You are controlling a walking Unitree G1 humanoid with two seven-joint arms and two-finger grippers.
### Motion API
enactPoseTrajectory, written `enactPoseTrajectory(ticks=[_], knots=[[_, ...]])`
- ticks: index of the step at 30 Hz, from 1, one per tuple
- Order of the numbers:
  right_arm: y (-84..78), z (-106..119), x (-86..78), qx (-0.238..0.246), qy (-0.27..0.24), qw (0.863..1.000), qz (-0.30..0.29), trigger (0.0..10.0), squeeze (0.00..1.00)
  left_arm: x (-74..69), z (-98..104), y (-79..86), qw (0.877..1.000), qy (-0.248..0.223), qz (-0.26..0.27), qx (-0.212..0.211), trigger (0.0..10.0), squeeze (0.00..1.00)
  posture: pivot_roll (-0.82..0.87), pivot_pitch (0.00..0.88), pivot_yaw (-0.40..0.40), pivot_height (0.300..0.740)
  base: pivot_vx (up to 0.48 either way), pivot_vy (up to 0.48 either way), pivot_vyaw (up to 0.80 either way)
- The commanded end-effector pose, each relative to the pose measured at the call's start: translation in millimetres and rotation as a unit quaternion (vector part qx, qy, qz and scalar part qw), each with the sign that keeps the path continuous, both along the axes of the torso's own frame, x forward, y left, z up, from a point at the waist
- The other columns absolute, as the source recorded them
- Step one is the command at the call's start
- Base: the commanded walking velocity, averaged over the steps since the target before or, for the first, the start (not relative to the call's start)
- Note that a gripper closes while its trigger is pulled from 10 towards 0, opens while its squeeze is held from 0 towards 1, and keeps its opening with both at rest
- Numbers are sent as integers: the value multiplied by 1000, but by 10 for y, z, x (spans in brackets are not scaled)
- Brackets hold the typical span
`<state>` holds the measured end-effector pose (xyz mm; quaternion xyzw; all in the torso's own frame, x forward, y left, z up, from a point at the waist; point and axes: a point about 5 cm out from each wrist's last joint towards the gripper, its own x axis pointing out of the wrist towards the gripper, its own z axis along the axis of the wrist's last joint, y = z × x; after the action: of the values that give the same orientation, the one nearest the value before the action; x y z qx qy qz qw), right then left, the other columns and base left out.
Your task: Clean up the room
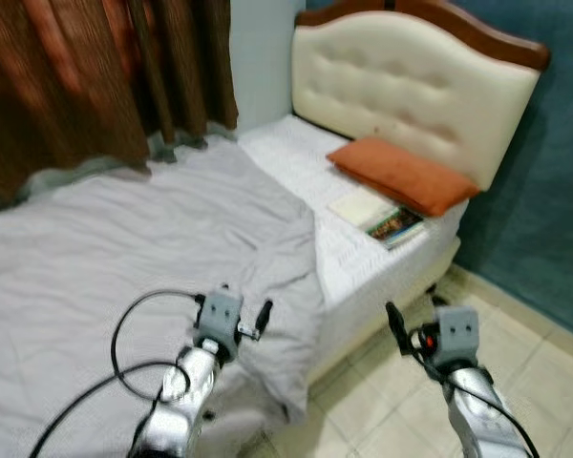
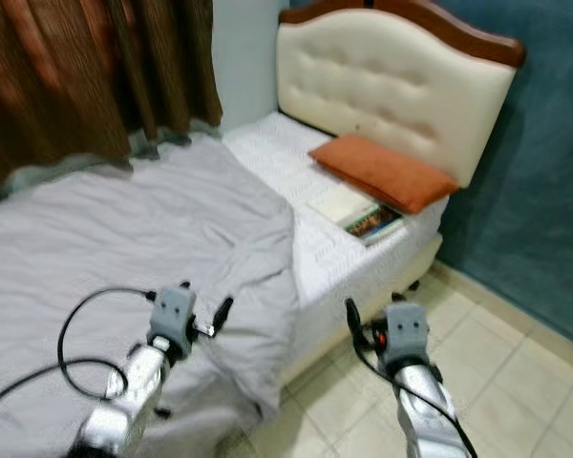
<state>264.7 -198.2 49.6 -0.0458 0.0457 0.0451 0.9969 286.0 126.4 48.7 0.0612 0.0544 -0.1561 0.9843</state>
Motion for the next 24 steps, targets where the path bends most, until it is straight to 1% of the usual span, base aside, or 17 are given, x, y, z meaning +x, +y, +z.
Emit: enactPoseTrajectory(ticks=[1, 8, 9, 12, 14, 17, 19, 24], knots=[[56, -12, 3, 5, 3, 1000, 10, 10000, 0, 21, 3, 71, 1000, 6, 15, -2, 10000, 0, -103, 0, 39, 740, 428, 0, 0], [47, -11, 4, 3, 3, 1000, 12, 10000, 0, 32, 3, 53, 1000, 8, 15, -2, 10000, 0, -105, 0, 39, 740, 460, 0, 0], [44, -13, 2, 2, 4, 1000, 12, 10000, 0, 31, 1, 55, 1000, 8, 18, -2, 10000, 0, -105, 0, 39, 740, 465, 0, 606], [37, -25, -4, -1, 8, 1000, 12, 10000, 0, 46, 4, 77, 999, 9, 30, -6, 10000, 0, -107, 0, 38, 740, 0, 0, 567], [36, -32, -11, -1, 10, 1000, 13, 10000, 0, 50, 39, 65, 1000, 0, 20, -16, 10000, 0, -107, 0, 38, 740, 0, 0, 541], [36, -29, -15, 2, 8, 1000, 12, 10000, 0, 56, 72, 42, 1000, -8, 12, -8, 10000, 0, -109, 0, 39, 740, 480, 0, 538], [33, -25, -13, 6, 6, 1000, 10, 10000, 0, 60, 89, 5, 1000, -13, 2, -1, 10000, 0, -109, 0, 39, 740, 480, 0, 0], [31, -19, -7, 7, 6, 1000, 8, 10000, 0, 71, 103, -35, 1000, -15, -5, -3, 10000, 0, -116, 0, 44, 740, 480, 0, 0]])
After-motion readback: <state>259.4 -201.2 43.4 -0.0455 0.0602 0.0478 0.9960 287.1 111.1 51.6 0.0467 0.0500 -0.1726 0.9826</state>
